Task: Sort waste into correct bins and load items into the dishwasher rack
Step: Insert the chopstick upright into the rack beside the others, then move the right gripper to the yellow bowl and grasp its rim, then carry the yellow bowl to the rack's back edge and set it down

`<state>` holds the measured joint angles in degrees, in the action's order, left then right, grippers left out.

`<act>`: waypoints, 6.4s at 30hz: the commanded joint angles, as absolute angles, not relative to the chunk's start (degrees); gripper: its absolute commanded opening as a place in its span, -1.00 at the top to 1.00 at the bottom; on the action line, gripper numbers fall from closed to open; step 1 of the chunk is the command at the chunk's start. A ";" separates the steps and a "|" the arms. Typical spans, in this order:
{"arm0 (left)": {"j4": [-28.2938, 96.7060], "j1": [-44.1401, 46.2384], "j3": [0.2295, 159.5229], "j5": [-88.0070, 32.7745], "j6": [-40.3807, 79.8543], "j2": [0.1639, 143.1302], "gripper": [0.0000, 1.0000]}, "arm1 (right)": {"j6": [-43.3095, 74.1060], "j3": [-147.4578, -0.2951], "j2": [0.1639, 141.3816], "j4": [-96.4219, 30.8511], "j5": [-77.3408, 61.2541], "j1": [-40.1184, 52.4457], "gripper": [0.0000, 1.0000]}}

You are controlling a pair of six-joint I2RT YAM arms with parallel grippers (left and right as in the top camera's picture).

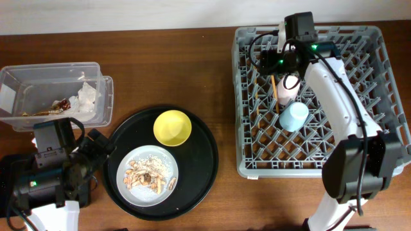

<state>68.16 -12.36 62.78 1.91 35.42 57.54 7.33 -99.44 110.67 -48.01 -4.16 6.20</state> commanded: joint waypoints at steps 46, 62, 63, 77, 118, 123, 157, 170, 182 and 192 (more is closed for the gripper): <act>68.23 -12.67 63.16 1.69 35.35 57.41 -0.98 | 10.09 -123.02 123.39 -64.29 -7.03 6.72 -0.97; 68.23 -12.67 63.16 1.69 35.35 57.41 -0.98 | 10.22 -123.07 131.72 -56.18 -0.80 6.76 0.46; 68.23 -12.67 63.16 1.69 35.35 57.41 -0.99 | 11.09 -123.59 131.24 -57.47 -0.75 6.76 0.89; 68.23 -12.67 63.16 1.69 35.35 57.41 -0.98 | 9.82 -140.38 128.42 -75.68 -1.28 6.76 0.92; 68.23 -12.67 63.16 1.69 35.35 57.41 -0.98 | 24.88 -139.28 133.73 -73.58 0.19 42.28 -0.80; 68.23 -12.67 63.16 1.67 35.35 57.41 -0.98 | 34.74 -139.26 140.68 -70.32 6.50 48.05 -0.77; 68.23 -12.67 63.16 1.67 35.35 57.41 -0.99 | 30.92 -161.51 138.19 -93.73 7.03 42.28 0.92; 68.23 -12.67 63.16 1.67 35.35 57.41 -0.98 | 4.71 -167.35 139.50 -85.71 -41.58 -4.36 0.92; 68.23 -12.67 63.16 1.69 35.35 57.41 -0.98 | 23.51 -141.93 144.92 -52.53 -67.75 -8.95 0.92; 68.23 -12.67 63.16 1.69 35.35 57.41 -0.98 | 23.46 -138.34 143.26 -59.61 -62.24 -14.22 0.72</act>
